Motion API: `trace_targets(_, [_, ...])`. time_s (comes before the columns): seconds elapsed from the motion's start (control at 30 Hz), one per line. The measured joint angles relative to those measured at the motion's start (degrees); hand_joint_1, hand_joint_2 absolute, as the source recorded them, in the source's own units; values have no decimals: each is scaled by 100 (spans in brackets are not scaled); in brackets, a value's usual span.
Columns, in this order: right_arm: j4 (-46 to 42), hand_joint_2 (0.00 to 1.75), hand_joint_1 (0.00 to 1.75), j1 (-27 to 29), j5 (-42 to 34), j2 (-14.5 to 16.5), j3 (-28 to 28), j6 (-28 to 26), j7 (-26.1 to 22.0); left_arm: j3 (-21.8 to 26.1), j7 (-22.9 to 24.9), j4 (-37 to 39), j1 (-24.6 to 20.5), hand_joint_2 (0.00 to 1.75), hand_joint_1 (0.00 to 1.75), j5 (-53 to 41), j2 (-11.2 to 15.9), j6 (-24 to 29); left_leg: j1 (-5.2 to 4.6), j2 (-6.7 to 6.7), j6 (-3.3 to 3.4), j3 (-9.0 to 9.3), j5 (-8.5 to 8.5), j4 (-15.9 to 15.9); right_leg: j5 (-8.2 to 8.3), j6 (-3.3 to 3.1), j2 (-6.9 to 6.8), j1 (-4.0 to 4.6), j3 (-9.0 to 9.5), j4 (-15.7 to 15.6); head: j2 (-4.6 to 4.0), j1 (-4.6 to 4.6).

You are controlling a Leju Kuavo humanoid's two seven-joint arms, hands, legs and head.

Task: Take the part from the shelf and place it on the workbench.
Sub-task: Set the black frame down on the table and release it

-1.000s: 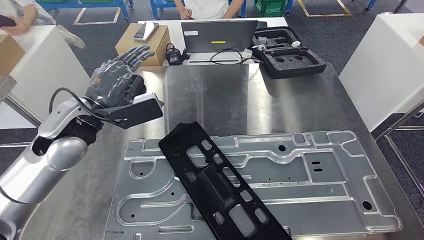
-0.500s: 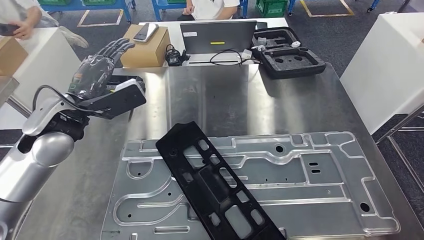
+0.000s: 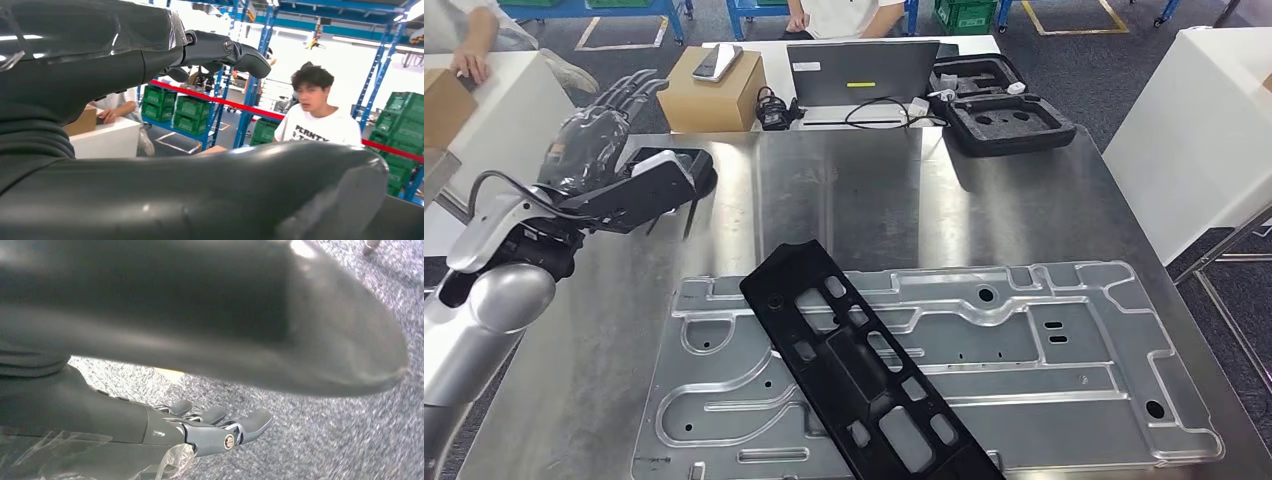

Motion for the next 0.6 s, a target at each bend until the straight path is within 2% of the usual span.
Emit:
trace_targets(0.03, [0, 0, 0, -1, -3, -4, -5, -1, 4, 9, -6, -4, 6, 0, 0, 1, 8, 13, 16, 2, 30, -2, 27, -18, -73, 28, -3, 2, -26, 64, 0, 5])
trace_targets(0.07, [0, 0, 0, -3, -5, -9, -13, -1, 11, 21, -15, -8, 13, 0, 0, 13, 11, 25, 32, 7, 63, -3, 56, -39, -223, 53, -5, 5, -90, 241, 0, 11])
trace_targets(0.1, [0, 0, 0, -1, -8, -15, -21, -2, 25, 33, -26, -11, 24, 0, 0, 36, 12, 35, 44, 12, 89, -7, 80, -51, -443, 74, -10, 3, -204, 553, 0, 17])
trace_targets(0.17, [1, 0, 0, 15, -10, -21, -30, -2, 51, 46, -64, -13, 75, 0, 0, 95, 13, 53, 35, 15, 127, -39, 109, -51, -874, 101, -12, 5, -493, 1368, 0, 27])
trace_targets(0.2, [1, 0, 0, 29, -10, -27, -31, -2, 59, 48, -87, -13, 115, 0, 0, 123, 15, 62, 31, 13, 137, -59, 124, -50, -974, 110, -12, 2, -576, 1649, 0, 28])
trace_targets(0.23, [2, 0, 0, 43, -11, -34, -32, -2, 62, 50, -109, -13, 153, 0, 0, 143, 16, 71, 29, 10, 141, -81, 141, -49, -965, 117, -12, -2, -561, 1721, 0, 29])
trace_targets(0.27, [4, 0, 0, 53, -11, -44, -33, -2, 65, 51, -125, -13, 182, 0, 0, 157, 18, 79, 30, 4, 136, -102, 158, -44, -869, 120, -13, -8, -447, 1585, 0, 29])
trace_targets(0.33, [9, 0, 0, 60, -11, -68, -36, -1, 78, 70, -148, -13, 207, 0, 0, 178, 30, 97, 30, -5, 107, -140, 185, -23, -568, 118, -12, -24, 74, 739, 0, 30])
trace_targets(0.4, [12, 0, 0, 66, -15, -87, -37, 0, 104, 99, -174, -10, 213, 0, 0, 191, 56, 125, 17, -6, 55, -175, 218, -2, -379, 80, 5, -14, 432, 96, 1, 26])
trace_targets(0.43, [14, 0, 0, 74, -27, -95, -37, -1, 122, 108, -190, -9, 222, 0, 0, 198, 66, 140, 8, -6, 21, -195, 242, 4, -367, 55, 15, -1, 455, 16, 1, 23])
trace_targets(0.53, [22, 0, 0, 112, -97, -108, -38, -2, 161, 133, -220, -8, 311, 0, 0, 231, 100, 169, 25, -5, -81, -249, 282, 25, -285, -53, 18, 11, 366, 12, 0, 18])
trace_targets(0.57, [24, 0, 0, 124, -126, -110, -40, -2, 164, 144, -223, -8, 349, 0, 0, 248, 117, 175, 36, -2, -109, -296, 199, 100, -248, -100, 13, 3, 330, 3, 0, 16])
trace_targets(0.6, [25, 0, 0, 140, -157, -113, -45, -2, 164, 157, -226, -8, 380, 0, 0, 264, 135, 183, 47, 1, -137, -394, 11, 318, -200, -147, 6, -5, 279, -7, 0, 13])
